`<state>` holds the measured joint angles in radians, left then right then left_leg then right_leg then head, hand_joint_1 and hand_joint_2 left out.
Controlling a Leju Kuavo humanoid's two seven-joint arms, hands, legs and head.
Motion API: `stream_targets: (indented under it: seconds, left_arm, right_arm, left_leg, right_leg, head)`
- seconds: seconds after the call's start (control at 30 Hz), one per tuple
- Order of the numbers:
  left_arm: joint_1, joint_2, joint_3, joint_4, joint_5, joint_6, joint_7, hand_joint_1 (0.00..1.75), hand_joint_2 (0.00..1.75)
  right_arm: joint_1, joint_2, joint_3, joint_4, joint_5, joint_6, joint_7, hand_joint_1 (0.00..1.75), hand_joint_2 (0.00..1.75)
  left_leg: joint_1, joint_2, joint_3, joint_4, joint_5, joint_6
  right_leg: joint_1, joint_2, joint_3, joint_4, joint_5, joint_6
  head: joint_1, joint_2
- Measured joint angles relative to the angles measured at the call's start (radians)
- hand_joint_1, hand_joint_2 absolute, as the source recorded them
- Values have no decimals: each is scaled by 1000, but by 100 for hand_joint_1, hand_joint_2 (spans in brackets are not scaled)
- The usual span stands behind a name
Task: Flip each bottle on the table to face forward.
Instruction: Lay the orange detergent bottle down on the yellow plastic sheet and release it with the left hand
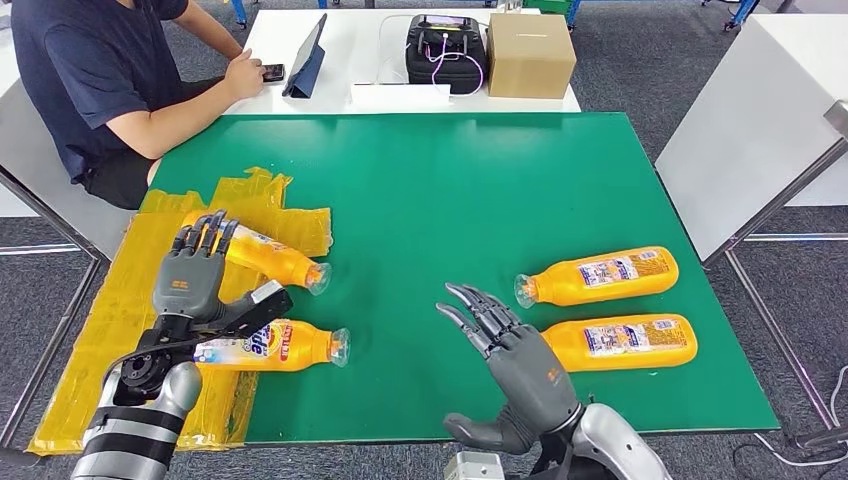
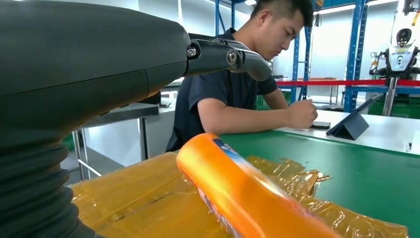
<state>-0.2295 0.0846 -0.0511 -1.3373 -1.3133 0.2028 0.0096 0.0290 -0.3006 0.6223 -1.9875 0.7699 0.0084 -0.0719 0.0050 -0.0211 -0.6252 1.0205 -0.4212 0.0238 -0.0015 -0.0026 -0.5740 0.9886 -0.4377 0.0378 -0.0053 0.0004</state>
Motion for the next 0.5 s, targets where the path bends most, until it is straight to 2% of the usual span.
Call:
stream_targets:
  seconds: [0.1,0.23,0.37,0.43,0.5]
  left_arm:
    - [4,-6,9,-18,94,-11,-22,0,0]
    - [30,-38,53,-105,336,-16,-78,0,0]
    - [98,-93,115,-256,746,-47,-181,0,0]
    - [157,-116,141,-354,963,-93,-212,0,0]
    - [220,-130,156,-446,1091,-129,-226,0,0]
  right_arm:
    - [4,0,1,-1,15,-2,9,0,0]
    - [38,-8,-11,-16,56,-19,18,0,175]
    - [122,-43,-47,-49,123,-98,42,0,175]
    - [190,-85,-85,-74,129,-158,63,0,175]
    - [258,-134,-135,-98,118,-206,73,0,175]
  left_leg:
    - [0,0,0,0,0,0]
    - [0,0,-1,0,0,0]
    - [-1,0,-1,0,-2,1]
    - [-2,0,-1,0,-3,1]
    - [-2,0,-2,0,-4,2]
  right_leg:
    - [0,0,0,0,0,0]
    - [0,0,0,0,0,0]
    - [-1,0,-1,0,-1,1]
    - [-2,0,-1,0,-1,1]
    - [-2,0,-1,-1,-2,2]
  head:
    - [0,0]
    - [0,0]
    - [0,0]
    - [0,0]
    - [0,0]
